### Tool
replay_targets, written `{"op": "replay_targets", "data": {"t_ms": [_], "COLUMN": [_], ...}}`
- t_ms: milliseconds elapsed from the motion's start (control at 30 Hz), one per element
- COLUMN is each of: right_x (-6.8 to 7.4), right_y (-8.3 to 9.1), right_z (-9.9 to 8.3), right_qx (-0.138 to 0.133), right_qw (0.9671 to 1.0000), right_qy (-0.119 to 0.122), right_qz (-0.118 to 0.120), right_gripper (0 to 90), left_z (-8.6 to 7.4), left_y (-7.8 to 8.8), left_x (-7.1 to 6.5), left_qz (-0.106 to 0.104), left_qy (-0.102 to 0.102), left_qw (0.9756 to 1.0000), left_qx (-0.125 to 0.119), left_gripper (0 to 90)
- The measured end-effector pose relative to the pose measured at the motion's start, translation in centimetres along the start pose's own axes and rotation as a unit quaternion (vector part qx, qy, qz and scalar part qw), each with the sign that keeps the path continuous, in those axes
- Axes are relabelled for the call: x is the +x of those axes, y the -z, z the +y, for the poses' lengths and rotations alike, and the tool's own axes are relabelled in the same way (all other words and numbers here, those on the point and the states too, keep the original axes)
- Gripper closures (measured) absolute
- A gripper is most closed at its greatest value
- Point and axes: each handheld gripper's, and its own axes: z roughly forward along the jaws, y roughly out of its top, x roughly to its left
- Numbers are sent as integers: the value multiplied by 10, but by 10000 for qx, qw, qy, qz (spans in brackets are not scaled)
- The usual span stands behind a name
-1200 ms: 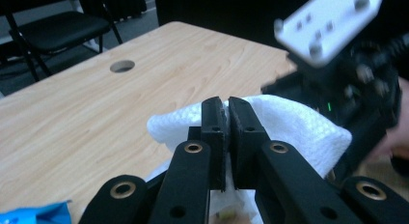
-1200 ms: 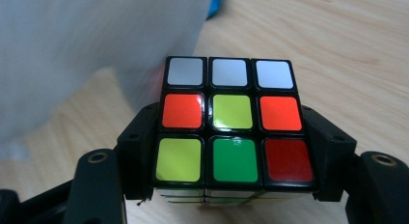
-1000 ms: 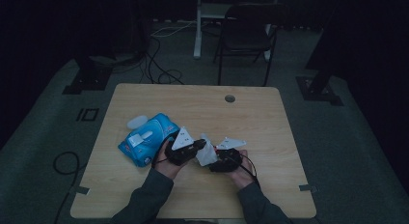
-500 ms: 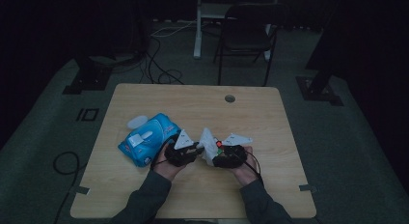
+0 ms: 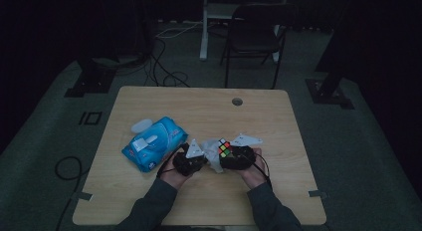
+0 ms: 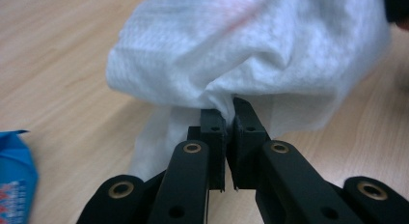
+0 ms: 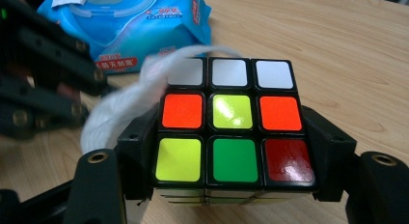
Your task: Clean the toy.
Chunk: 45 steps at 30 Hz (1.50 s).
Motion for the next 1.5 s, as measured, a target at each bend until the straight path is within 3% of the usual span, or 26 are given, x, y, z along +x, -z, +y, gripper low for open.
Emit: {"op": "replay_targets", "data": {"t_ms": [167, 400, 800, 1067, 1500], "right_x": [-2, 0, -1, 0, 6], "right_y": [-2, -2, -5, -11, -12], "right_z": [1, 4, 6, 7, 9], "right_qx": [-44, -80, -119, -85, -105], "right_qw": [9999, 9999, 9996, 9995, 9994], "right_qy": [-110, -127, -243, -312, -323], "right_qz": [49, 57, -36, 47, 112], "right_gripper": [340, 340, 340, 340, 340], "left_z": [-2, -3, -1, 8, 14], "left_y": [-12, -20, -26, -28, -27], "left_x": [-10, -17, -25, -32, -30], "left_qz": [-162, -288, -469, -595, -578], "left_qy": [-113, -99, -82, -109, 72], "left_qw": [9996, 9993, 9989, 9980, 9972], "left_qx": [187, 197, 54, -162, -464], "left_gripper": [865, 865, 864, 864, 865]}}
